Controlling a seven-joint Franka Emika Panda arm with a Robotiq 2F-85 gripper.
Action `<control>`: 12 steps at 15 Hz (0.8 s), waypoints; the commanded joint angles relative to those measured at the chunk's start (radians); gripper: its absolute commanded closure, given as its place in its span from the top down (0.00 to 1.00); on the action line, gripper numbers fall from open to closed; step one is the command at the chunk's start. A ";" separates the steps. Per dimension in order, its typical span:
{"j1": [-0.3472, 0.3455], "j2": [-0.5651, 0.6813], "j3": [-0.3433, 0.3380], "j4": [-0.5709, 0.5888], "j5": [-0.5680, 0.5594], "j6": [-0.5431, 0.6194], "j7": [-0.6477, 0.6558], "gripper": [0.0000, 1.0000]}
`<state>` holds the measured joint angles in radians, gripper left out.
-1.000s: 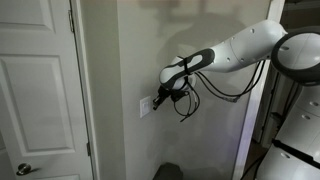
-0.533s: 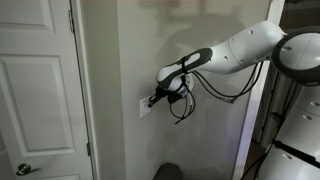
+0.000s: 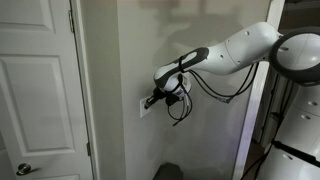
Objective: Turn on the left light switch
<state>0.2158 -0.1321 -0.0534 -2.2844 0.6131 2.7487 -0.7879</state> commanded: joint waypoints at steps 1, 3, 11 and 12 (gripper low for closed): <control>0.018 0.040 -0.009 0.029 0.073 0.056 -0.075 0.00; 0.020 0.054 -0.009 0.041 0.098 0.071 -0.095 0.00; -0.006 0.001 -0.017 -0.013 0.060 0.015 -0.095 0.00; -0.010 -0.005 -0.020 -0.023 0.043 0.017 -0.083 0.00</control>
<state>0.2226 -0.1069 -0.0643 -2.2707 0.6936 2.7778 -0.8684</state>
